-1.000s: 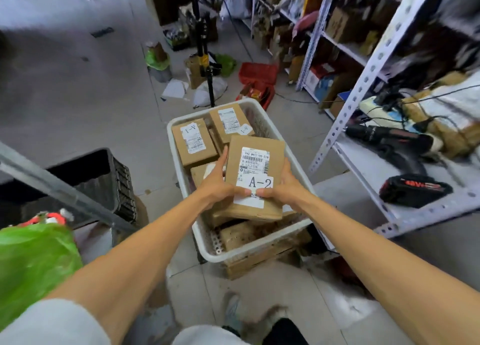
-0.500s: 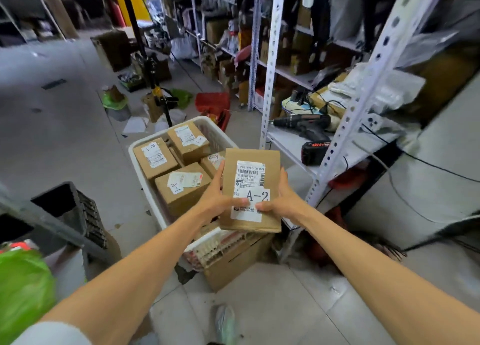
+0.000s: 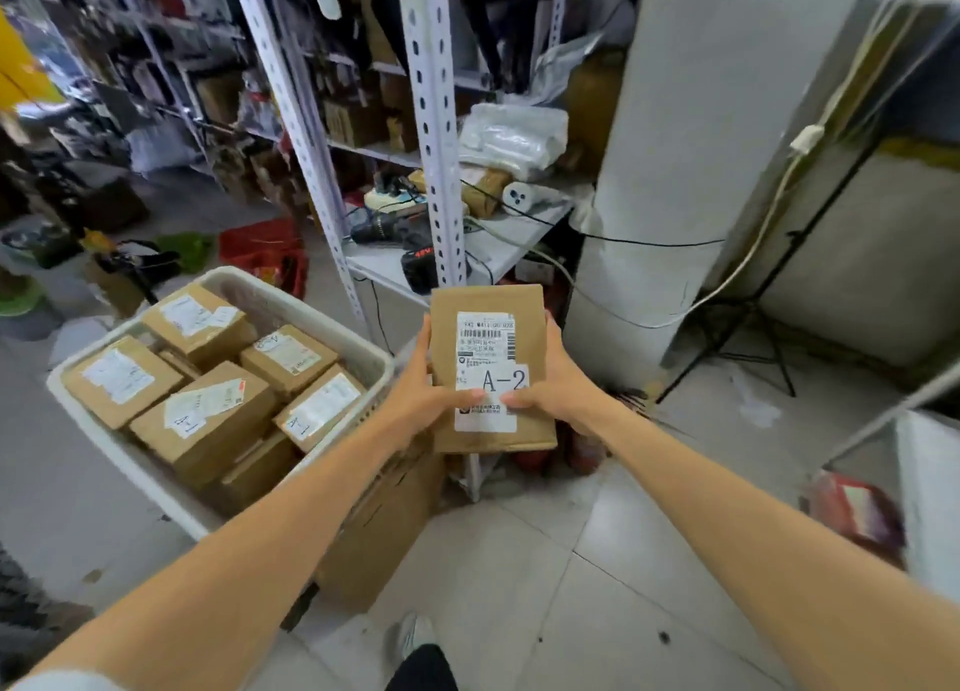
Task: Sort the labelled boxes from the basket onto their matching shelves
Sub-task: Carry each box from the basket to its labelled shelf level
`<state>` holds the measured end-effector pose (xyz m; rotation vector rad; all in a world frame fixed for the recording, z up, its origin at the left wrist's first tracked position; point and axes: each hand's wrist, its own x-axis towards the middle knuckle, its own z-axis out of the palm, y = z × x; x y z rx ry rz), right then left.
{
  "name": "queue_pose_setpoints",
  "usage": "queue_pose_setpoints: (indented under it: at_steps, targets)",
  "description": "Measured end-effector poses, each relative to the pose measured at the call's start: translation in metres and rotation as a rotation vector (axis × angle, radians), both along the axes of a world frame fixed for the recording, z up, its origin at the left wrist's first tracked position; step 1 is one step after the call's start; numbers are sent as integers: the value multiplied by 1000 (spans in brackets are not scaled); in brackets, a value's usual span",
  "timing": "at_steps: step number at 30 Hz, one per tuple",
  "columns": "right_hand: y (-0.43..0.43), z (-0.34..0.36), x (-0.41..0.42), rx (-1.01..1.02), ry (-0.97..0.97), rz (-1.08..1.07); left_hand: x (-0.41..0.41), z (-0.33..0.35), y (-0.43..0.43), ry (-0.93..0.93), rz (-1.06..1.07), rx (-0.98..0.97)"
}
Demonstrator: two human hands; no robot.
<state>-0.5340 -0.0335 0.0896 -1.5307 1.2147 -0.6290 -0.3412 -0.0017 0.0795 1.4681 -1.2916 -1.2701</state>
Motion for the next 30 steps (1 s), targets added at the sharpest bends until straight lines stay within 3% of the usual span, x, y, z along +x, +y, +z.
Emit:
queue_pose_setpoints:
  at_steps: [7,15,24,30]
  targets:
    - [22,35,-125,-11,-26,-380,-122,25,-51,94,-363,-26]
    - [103,75,-234,-79,-20,-854,-281,67,-60,140,-859,-69]
    - [241,98,-282,-197,30,-1368,-415,93,18,191,-1376,-53]
    - [348,97,-259,-260,60,-1737,-462,101,121,245,-1701,-13]
